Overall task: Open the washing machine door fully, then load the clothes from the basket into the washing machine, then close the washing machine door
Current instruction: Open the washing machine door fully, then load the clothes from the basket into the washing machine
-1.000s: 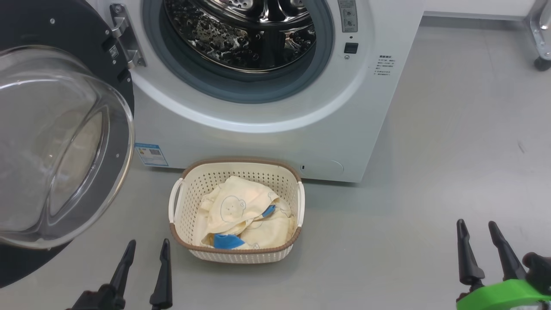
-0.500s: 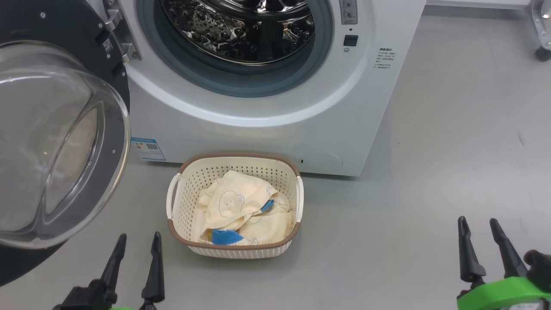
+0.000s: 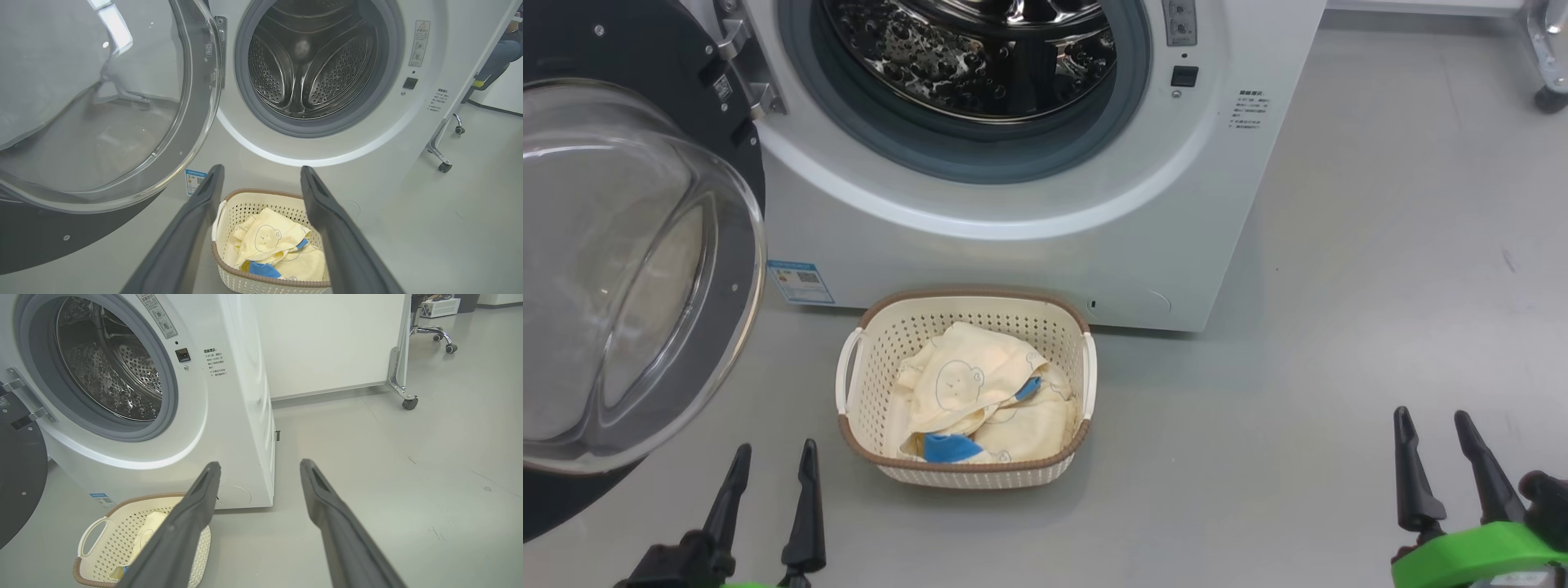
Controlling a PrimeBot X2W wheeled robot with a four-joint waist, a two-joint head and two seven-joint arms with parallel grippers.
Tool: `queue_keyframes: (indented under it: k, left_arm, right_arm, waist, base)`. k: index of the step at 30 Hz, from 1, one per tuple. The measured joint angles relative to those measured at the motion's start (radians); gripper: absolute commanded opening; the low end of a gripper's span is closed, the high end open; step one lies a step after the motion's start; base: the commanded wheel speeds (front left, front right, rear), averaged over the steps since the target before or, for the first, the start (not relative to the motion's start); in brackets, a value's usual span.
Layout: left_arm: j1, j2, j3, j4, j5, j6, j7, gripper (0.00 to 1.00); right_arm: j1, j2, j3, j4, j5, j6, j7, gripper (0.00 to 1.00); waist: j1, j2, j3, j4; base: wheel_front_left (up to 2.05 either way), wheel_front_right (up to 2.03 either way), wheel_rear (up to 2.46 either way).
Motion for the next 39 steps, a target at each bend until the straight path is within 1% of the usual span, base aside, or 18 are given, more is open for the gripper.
queue_keyframes:
  k: [14,16,20,39]
  left_arm:
    - [0.000,0.000,0.009,0.006,0.009,-0.001,0.000,1.00]
    - [0.000,0.000,0.012,0.007,0.009,-0.009,0.000,1.00]
    - [-0.002,0.000,0.016,0.021,0.009,-0.009,0.000,1.00]
    - [-0.006,0.000,0.035,0.037,0.010,-0.017,0.000,1.00]
  right_arm:
    - [-0.004,0.000,-0.001,0.001,0.000,0.000,0.000,1.00]
    - [-0.004,0.000,-0.001,0.001,0.000,0.000,0.000,1.00]
    - [-0.005,0.000,-0.001,0.001,0.000,0.000,0.000,1.00]
    - [-0.019,0.001,-0.003,0.003,0.000,0.000,0.000,1.00]
  waist:
    - [0.0000,0.0000,0.009,-0.005]
    - [0.0000,0.0000,0.012,-0.006]
    - [0.0000,0.0000,0.016,-0.006]
    - [0.0000,0.0000,0.020,-0.006]
  base:
    - [0.00,0.00,0.00]
    - [0.00,0.00,0.00]
    - [0.20,-0.20,0.00]
    - [0.94,-0.94,0.00]
